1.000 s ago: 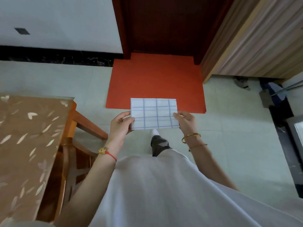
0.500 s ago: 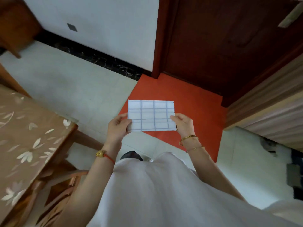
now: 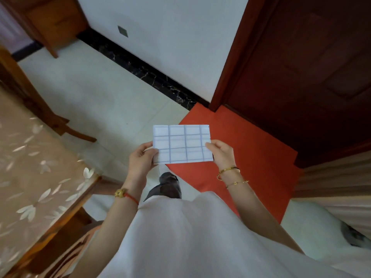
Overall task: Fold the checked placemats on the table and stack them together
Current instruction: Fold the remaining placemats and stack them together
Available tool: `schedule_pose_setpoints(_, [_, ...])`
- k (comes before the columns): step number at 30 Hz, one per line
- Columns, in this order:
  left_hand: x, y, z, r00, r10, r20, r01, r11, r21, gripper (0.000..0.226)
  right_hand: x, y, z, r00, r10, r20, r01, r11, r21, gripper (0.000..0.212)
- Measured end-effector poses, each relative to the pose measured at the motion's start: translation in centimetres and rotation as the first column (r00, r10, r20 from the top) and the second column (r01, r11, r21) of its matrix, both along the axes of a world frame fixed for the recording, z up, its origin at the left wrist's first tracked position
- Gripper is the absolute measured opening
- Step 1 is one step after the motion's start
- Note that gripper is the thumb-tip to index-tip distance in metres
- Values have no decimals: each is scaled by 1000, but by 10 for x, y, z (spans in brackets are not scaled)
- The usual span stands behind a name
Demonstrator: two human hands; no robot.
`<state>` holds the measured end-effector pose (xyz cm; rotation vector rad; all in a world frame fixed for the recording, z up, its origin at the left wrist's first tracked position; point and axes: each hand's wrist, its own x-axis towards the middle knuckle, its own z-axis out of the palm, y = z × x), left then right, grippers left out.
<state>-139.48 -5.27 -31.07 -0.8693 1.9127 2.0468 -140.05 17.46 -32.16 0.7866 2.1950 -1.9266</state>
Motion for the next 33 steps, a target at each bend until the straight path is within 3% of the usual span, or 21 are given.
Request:
schedule_pose_setpoints(11, [-183,-88,20,992,104,-70,-104,995,3,22,-213,-90,24,988,150,-39,-149,988,27,28])
schedule_pose_setpoints(15, [-226,-121,24,983,168,-74,-167,986,10,22,-267,-126,27,979,204,-12,-203,979,33,24])
schedule_pose_setpoints(18, [-245,-143,20,971,233,-47,-232,972,24,21,-300,-150,26,964,266,-6,-266,964,32,5])
schedule_pose_setpoints(29, [-323,-217,3,866,500,-2,-499,865,51,20,-438,-256,13,870,493,29,-494,869,36,14])
schedule_pose_setpoints(33, [-377,-255,5,805,594,-1,-593,804,43,19,-511,-308,14,819,574,19,-574,818,35,3])
